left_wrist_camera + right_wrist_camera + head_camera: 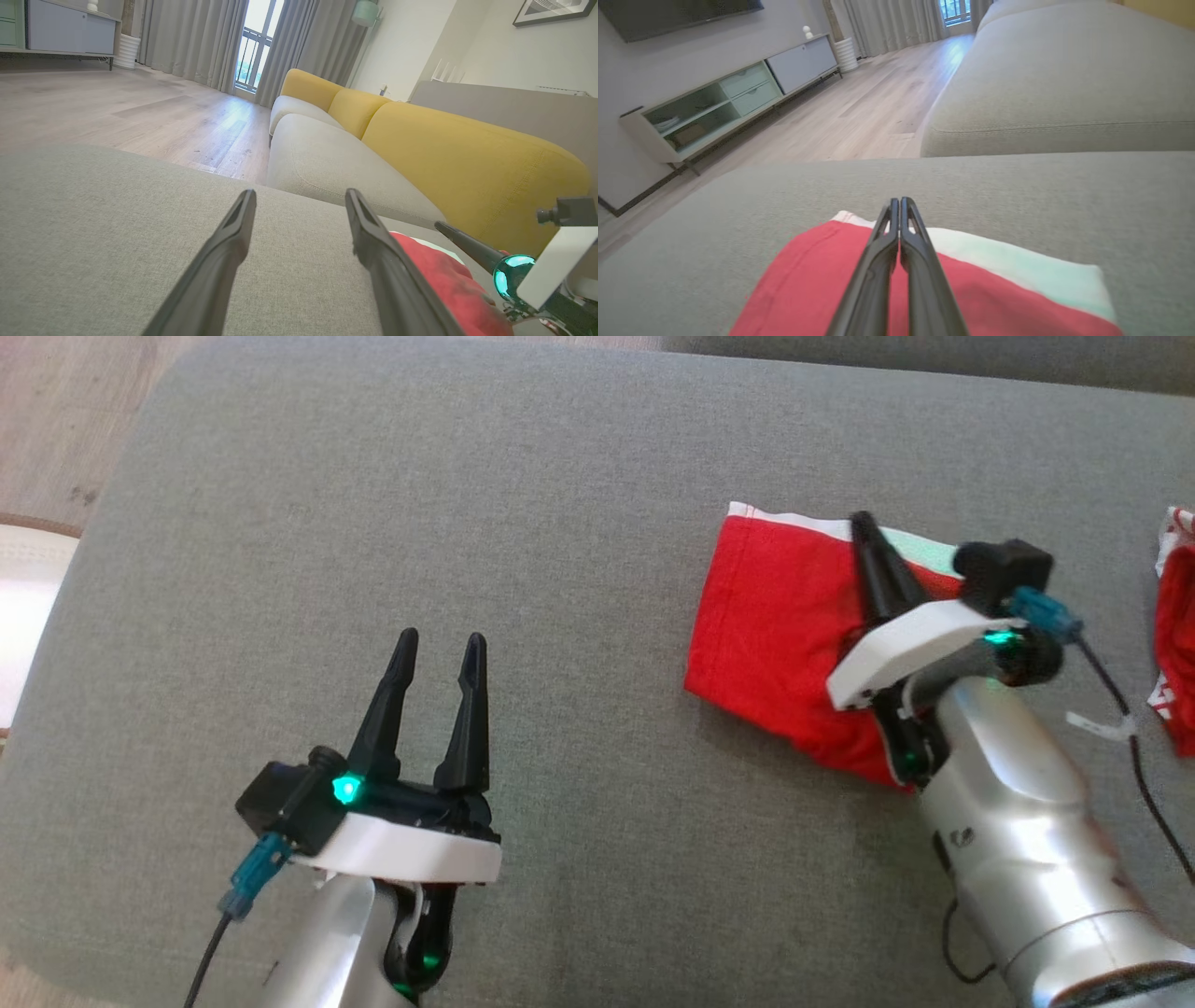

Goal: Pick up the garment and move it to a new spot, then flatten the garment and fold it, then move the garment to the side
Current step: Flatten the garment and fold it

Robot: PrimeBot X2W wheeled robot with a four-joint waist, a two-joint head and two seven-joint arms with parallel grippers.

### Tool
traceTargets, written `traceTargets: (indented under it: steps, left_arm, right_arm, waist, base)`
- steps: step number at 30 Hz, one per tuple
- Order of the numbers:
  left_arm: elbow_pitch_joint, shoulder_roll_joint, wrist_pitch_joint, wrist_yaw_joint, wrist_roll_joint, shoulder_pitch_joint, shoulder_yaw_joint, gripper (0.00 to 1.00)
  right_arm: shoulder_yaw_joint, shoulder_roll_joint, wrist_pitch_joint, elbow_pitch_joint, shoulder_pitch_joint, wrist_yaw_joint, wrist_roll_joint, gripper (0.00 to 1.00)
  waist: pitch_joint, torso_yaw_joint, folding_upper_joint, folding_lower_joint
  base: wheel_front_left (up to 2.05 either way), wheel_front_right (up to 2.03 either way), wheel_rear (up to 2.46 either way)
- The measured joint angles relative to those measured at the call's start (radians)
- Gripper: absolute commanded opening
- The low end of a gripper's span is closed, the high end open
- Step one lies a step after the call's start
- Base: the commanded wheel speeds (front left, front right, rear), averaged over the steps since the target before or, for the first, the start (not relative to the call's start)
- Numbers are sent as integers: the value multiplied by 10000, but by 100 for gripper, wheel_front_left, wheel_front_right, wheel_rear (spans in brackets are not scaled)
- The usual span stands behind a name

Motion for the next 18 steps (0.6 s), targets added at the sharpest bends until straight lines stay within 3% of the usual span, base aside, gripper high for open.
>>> traceTargets:
  steps: [3, 9, 18]
  left_arm:
    - [-4, 0, 0, 0, -82, 5, -8, 100]
    - [-12, 0, 0, 0, -84, 8, -56, 100]
    - [6, 0, 0, 0, -79, 76, 245, 100]
  right_arm:
    - [813, 2, 0, -205, 93, 0, 284, 0]
    - [1708, 0, 318, 775, 554, 0, 577, 0]
    - [2144, 12, 178, 928, 553, 0, 1352, 0]
  waist:
    - [-40, 22, 0, 0]
    - [-52, 213, 0, 0]
    - [-255, 24, 0, 0]
  base:
    - [0, 0, 0]
    - [0, 0, 0]
    - [0, 0, 0]
